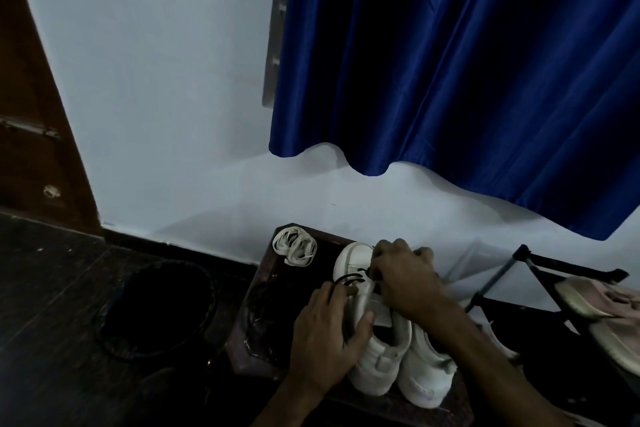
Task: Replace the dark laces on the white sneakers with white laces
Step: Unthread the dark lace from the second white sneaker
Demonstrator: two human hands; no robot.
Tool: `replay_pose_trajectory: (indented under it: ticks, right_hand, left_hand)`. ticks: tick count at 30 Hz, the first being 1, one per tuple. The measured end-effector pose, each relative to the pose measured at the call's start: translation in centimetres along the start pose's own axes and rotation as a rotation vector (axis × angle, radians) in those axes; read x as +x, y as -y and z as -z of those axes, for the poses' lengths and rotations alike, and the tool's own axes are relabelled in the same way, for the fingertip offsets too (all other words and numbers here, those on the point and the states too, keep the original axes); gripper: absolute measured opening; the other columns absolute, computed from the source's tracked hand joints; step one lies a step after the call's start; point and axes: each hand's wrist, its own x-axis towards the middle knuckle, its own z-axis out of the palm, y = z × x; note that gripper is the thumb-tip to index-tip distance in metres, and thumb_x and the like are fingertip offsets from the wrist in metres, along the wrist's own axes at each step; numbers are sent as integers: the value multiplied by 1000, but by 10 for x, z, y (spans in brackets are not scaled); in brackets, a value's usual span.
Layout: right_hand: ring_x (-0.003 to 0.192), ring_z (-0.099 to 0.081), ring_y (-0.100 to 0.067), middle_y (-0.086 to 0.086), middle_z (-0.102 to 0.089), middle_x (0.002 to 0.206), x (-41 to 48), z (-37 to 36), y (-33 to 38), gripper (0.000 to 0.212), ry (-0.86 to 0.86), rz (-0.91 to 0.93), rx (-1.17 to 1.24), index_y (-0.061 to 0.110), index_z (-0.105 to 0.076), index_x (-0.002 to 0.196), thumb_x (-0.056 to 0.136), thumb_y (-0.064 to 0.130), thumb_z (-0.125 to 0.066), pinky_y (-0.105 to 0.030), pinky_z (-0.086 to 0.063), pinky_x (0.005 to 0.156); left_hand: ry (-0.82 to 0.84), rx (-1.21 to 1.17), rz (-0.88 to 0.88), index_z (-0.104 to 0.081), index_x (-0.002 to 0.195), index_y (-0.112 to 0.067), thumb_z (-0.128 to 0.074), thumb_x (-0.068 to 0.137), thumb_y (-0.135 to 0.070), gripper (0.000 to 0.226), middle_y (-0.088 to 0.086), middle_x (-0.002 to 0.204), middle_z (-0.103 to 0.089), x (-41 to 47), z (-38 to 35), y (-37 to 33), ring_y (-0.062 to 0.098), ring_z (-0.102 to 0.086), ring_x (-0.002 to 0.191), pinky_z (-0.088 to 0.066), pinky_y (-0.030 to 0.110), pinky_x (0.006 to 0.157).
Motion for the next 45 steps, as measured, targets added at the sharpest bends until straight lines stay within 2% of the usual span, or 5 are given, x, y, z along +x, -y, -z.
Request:
replay_pose_trajectory:
  ticks: [17,28,32,39,45]
  right_hand:
    - [73,-46,-20,-10,-60,94,-32,40,-90,8,-748,-670,523,13,-58,84,90,16,-62,-37,-43,72]
    - [78,-65,-14,1,-71,83,-26,-2,-74,20,-176,-389,588,17,-70,84,89,36,-65,-32,-53,71]
    - [112,-51,-21,2,-54,123,-30,-11,-58,32,-315,-407,324,22,-55,119,91,36,-60,-44,-49,90]
    - [82,-59,-7,13,-62,82,-31,-24,-33,39,-265,-191,574,30,-61,80,78,65,-45,-37,-52,78]
    - [105,-55,-14,7,-67,97,-42,-36,-35,42,-219,-184,506,28,-60,94,88,61,-35,-41,-39,95]
  left_hand:
    - [19,-71,18,-55,104,-27,-50,88,-49,28,-14,95,-55,-1,1,1,5,-56,88,-50,23,66]
    - [110,-245,-9,-50,135,-41,-43,96,-50,41,-18,122,-55,-1,6,-1,0,-57,111,-52,23,83]
    - [109,-278,18,-51,131,-43,-46,94,-46,38,-20,120,-56,-1,8,-5,0,-59,106,-52,22,81]
    - [43,-65,117,-60,96,-33,-56,84,-41,14,-14,98,-56,48,10,-16,3,-59,88,-51,29,67]
    - [457,217,191,-68,103,-26,-55,87,-41,25,-2,113,-57,87,-10,-27,21,-59,108,-50,37,87]
